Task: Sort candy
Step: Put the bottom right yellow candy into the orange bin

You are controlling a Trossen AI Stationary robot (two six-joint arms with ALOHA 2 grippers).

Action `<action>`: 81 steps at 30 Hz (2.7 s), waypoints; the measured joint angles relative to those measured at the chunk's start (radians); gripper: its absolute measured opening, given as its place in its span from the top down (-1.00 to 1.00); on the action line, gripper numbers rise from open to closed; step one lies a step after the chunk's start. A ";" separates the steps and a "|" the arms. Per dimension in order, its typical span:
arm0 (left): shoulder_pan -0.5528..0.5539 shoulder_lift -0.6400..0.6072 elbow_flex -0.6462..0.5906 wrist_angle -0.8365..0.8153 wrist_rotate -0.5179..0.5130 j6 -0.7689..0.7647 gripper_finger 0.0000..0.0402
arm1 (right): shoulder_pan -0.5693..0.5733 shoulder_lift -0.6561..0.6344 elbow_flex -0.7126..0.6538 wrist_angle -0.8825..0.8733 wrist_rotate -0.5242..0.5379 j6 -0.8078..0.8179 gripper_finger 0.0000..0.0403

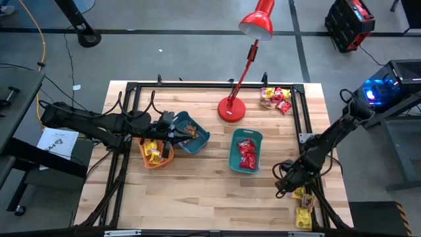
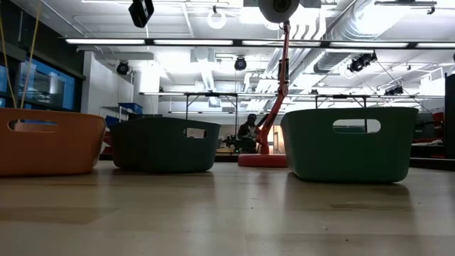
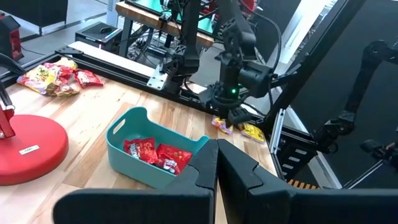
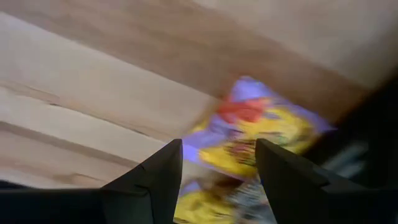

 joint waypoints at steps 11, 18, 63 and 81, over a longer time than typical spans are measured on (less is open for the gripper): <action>0.000 0.000 0.000 0.000 -0.002 0.000 1.00 | -0.011 0.063 -0.044 0.037 0.102 -0.024 0.80; 0.000 0.000 0.000 0.002 -0.005 -0.031 1.00 | -0.082 0.046 0.197 -0.060 0.348 -0.212 0.98; -0.047 -0.188 0.001 0.496 -0.159 0.232 1.00 | -0.789 1.290 1.547 0.812 -0.016 -1.362 0.83; -0.048 -0.192 0.001 0.473 -0.131 0.254 1.00 | -0.775 1.084 1.640 -0.393 0.016 -1.956 0.09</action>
